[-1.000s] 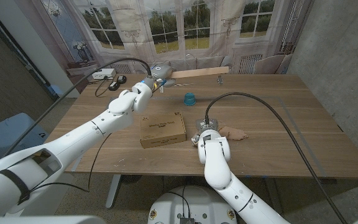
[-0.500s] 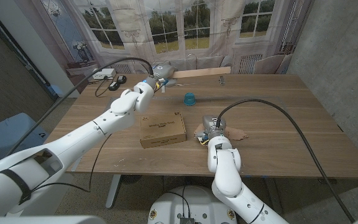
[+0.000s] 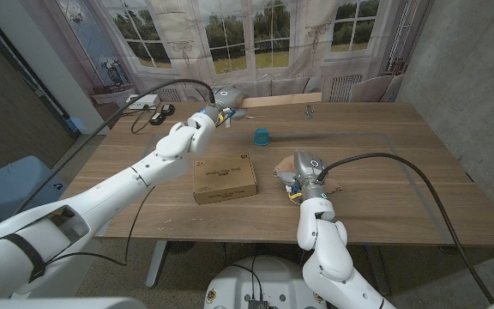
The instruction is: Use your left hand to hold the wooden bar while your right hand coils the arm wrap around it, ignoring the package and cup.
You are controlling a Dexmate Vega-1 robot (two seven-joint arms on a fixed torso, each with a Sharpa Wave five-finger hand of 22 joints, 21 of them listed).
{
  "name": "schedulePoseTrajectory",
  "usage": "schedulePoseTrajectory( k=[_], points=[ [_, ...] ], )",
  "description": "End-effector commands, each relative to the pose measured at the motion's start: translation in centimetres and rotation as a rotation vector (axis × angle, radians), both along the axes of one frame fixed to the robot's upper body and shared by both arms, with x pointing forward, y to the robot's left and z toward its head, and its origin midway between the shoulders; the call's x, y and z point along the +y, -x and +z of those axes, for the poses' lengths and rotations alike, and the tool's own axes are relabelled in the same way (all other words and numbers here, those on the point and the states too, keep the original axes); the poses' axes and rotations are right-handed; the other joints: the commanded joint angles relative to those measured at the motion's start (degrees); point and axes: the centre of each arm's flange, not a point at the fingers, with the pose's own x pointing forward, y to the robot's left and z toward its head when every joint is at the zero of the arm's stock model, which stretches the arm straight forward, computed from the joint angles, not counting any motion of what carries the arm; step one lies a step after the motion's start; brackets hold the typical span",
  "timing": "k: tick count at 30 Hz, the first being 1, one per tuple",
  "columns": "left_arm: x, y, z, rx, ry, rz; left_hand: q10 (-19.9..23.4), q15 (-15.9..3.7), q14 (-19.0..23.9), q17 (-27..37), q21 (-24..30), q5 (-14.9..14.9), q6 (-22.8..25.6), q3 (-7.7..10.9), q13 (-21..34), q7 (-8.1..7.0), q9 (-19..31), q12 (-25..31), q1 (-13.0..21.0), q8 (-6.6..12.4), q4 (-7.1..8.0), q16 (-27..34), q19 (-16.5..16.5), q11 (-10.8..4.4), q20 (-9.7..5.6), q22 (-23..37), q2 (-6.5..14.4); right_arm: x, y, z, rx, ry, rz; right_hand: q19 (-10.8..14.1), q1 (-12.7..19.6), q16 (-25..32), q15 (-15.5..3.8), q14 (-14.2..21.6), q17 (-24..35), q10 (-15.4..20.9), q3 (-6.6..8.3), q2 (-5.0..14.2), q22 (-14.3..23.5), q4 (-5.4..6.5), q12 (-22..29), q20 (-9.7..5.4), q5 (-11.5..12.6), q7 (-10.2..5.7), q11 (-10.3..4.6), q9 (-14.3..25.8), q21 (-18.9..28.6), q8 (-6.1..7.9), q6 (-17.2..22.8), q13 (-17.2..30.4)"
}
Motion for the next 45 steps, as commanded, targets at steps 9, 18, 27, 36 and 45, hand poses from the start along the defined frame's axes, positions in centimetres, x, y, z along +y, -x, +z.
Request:
schedulePoseTrajectory(
  k=[9, 18, 27, 36, 45],
  points=[
    [-1.2, 0.7, -0.3, -0.004, -0.007, -0.007, 0.0, 0.24, -0.2, 0.2, 0.6, -0.2, -0.1, 0.70, 0.1, -0.13, -0.2, 0.4, -1.2, 0.71, -0.08, 0.6, -0.5, -0.03, -5.25, 0.2, 0.8, -4.9, 4.0, 2.0, -0.288, -0.311, 0.102, -0.2, 16.9, 0.1, -3.90, 0.1, 1.7, 22.3, 3.99, 16.38, 0.5, 0.71, 0.3, 0.33, -0.4, -10.75, -11.68, 0.4, 1.3, 3.91, 20.1, 11.5],
    [-1.6, 0.9, -0.2, -0.011, -0.011, -0.008, 0.0, 0.24, -0.4, 0.1, 0.7, -0.3, 0.0, 1.06, -0.3, -0.12, -0.6, 0.2, -1.5, 0.94, -0.18, 0.6, -0.7, -0.09, -5.19, -0.2, 0.8, -6.0, 5.7, 3.7, -0.440, -0.382, 0.125, -0.1, 16.9, 0.1, -3.94, 0.2, 2.5, 22.3, 4.05, 16.42, 0.6, 0.86, 0.2, 0.61, -0.6, -10.73, -11.62, 0.3, 2.0, 3.89, 20.2, 11.3],
    [-1.8, 0.8, -0.3, -0.006, -0.018, -0.008, 0.1, 0.24, -0.4, 0.1, 1.0, -0.5, 0.2, 1.36, -0.1, -0.07, -1.0, 0.4, -1.8, 1.30, -0.34, 0.7, -1.0, 0.07, -5.13, -0.2, 0.8, -7.3, 7.5, 4.5, -0.581, -0.495, 0.181, 0.1, 17.2, 0.6, -4.01, 0.9, 3.6, 22.8, 4.04, 16.22, 0.6, 0.75, 0.1, 0.81, -0.7, -10.59, -11.69, 0.2, 2.8, 3.90, 20.4, 11.2],
    [-2.2, 0.4, -0.1, 0.001, -0.037, -0.010, 0.4, 0.24, -0.9, 0.1, 1.1, -0.6, 1.6, 1.34, 0.1, -0.71, -1.6, 0.7, -2.0, 1.84, -0.63, 0.6, -1.3, 0.38, -5.07, -0.3, 0.2, -8.5, 9.4, 5.4, -0.684, -0.587, 0.233, 0.4, 17.6, 1.1, -4.01, 1.8, 4.3, 23.3, 3.81, 16.05, 0.7, 0.58, 0.2, 0.96, -0.9, -10.03, -11.64, 0.1, 3.8, 3.94, 20.8, 11.3],
    [-2.8, -0.1, 0.0, 0.011, -0.050, -0.018, 0.3, 0.23, -0.9, 0.1, 1.2, -0.5, 1.9, 1.39, 0.5, -0.42, -2.2, 1.2, -2.1, 1.91, -0.79, 0.7, -1.3, 0.30, -4.86, -0.5, 0.1, -8.8, 10.8, 7.0, -0.755, -0.590, 0.262, 0.3, 17.8, 1.3, -3.95, 2.1, 4.6, 23.5, 3.45, 15.95, 0.8, 0.59, 0.3, 0.77, -1.2, -9.93, -12.02, -0.1, 4.7, 3.84, 20.9, 11.7]
  ],
)
